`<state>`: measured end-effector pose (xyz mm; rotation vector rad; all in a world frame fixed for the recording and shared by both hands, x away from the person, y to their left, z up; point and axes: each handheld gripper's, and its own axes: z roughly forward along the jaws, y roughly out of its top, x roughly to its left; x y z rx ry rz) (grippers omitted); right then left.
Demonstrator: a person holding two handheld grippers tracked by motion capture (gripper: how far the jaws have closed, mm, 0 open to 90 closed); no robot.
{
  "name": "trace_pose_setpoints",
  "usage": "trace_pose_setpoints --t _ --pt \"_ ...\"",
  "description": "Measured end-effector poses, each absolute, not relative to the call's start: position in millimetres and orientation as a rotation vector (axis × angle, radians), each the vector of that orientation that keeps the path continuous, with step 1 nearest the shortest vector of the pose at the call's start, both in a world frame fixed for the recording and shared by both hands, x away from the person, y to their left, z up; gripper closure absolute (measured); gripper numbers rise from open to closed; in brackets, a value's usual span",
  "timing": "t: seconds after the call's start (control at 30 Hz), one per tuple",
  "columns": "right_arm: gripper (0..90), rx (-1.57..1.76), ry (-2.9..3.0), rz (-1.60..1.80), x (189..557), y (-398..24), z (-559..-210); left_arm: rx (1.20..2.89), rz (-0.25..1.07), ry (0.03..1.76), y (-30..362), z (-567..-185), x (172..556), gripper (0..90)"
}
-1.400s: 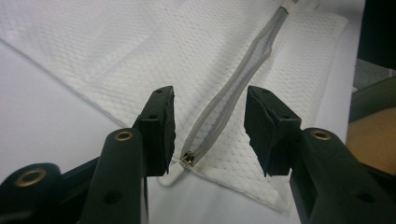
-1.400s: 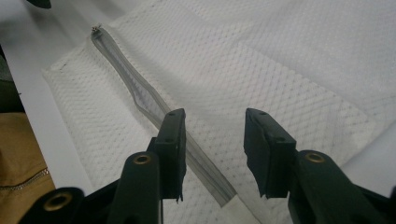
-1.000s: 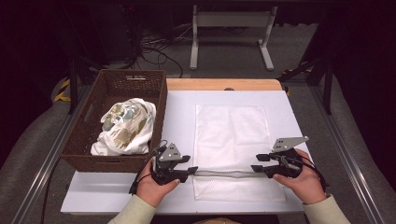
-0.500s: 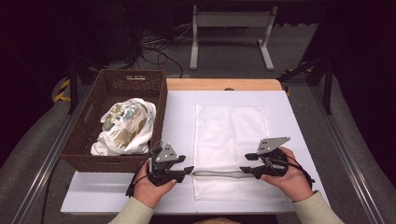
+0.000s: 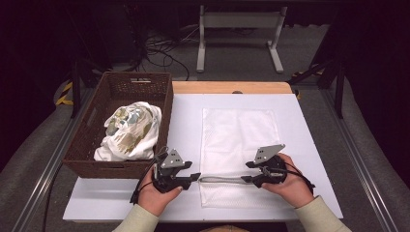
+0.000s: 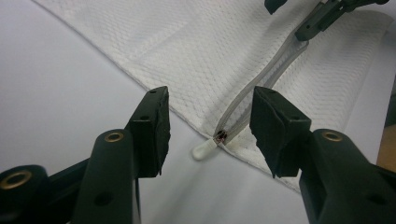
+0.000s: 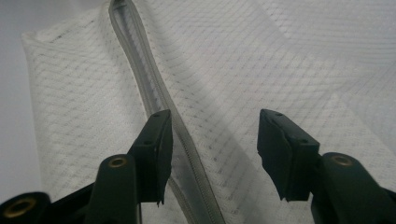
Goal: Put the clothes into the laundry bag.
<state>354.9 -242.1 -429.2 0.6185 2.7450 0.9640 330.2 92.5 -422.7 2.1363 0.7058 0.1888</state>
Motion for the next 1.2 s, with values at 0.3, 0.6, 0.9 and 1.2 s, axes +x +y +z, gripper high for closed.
trace_pose_setpoints --t 0.3,0.6,0.9,1.2 --pt "42.1 0.591 2.782 0.905 354.7 -238.1 -437.2 2.138 0.181 0.697 91.6 -422.7 329.9 48.0" --pt "79.7 0.57 2.773 0.872 355.7 -240.2 -435.6 2.133 0.183 0.689 90.6 -419.9 328.5 47.9" --pt "89.1 0.586 2.768 0.878 359.2 -241.3 -426.6 2.114 0.172 0.687 93.6 -408.0 326.0 47.5" --pt "89.2 0.605 2.747 0.916 361.9 -245.5 -415.3 2.115 0.182 0.697 98.8 -387.1 327.9 47.2"
